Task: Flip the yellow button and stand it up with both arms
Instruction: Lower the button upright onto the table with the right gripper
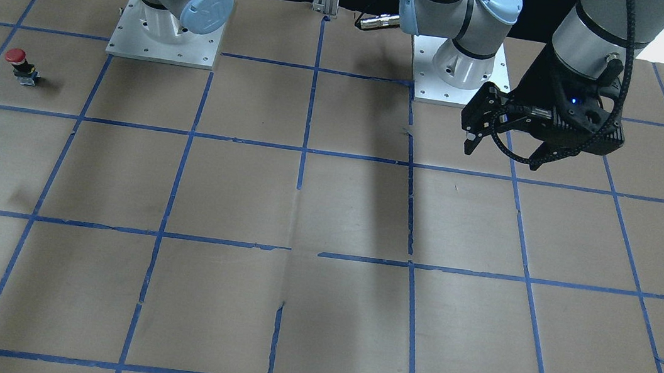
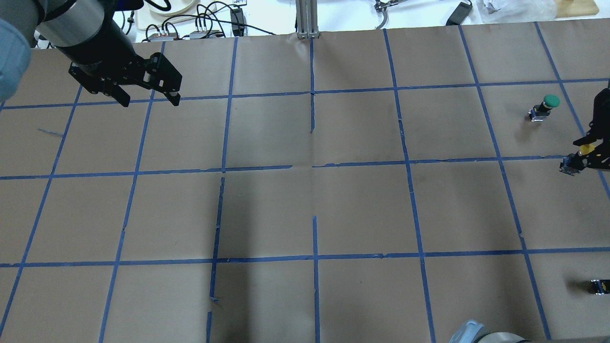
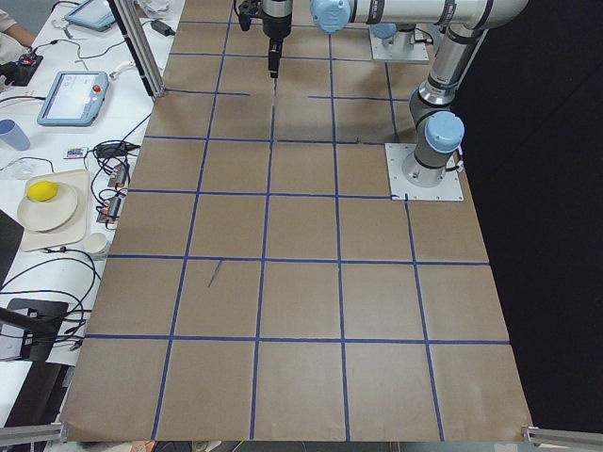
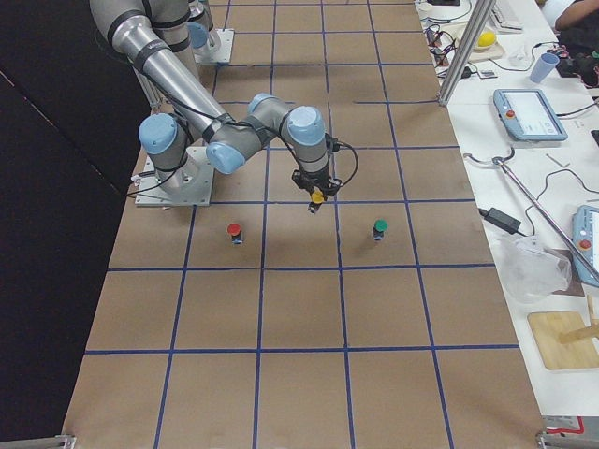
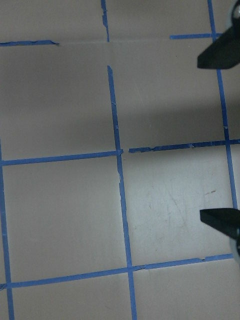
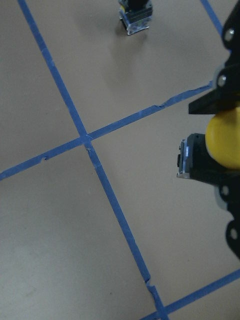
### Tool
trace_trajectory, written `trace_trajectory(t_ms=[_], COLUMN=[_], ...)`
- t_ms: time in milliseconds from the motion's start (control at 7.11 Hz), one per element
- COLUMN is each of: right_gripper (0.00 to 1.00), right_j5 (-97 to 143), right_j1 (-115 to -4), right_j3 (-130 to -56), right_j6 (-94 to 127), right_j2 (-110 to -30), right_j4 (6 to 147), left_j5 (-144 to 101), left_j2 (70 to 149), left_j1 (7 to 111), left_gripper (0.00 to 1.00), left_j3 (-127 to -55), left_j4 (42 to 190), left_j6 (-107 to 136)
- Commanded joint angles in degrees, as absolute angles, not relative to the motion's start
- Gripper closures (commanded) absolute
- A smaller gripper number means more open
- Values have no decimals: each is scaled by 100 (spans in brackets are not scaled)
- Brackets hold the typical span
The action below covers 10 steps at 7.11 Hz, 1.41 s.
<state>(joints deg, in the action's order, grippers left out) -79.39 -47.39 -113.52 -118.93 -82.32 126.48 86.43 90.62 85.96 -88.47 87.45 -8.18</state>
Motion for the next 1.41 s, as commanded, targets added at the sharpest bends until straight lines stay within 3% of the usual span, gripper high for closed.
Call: trace_trajectory(t_ms=[0,844,1267], right_gripper=[89,82,68], right_j5=[-7989,-8016,-8016], right_j1=[-4623,-4606,-4605], right_j3=[-11373,-11610,-11680], right_j6=[-12498,-13428,-13430], right_j2=[-7858,-7849,-7849], right_j4=[12982,12946,12902], left_j5=[8735,8729,8771], left_j2=[9044,9018,9061], left_j1=[8604,8701,8798], left_gripper=[1,1,1], left_j3=[-8851,-8675,-8684], left_j4=[8719,9009,9009], left_j6=[-782,-272,-343])
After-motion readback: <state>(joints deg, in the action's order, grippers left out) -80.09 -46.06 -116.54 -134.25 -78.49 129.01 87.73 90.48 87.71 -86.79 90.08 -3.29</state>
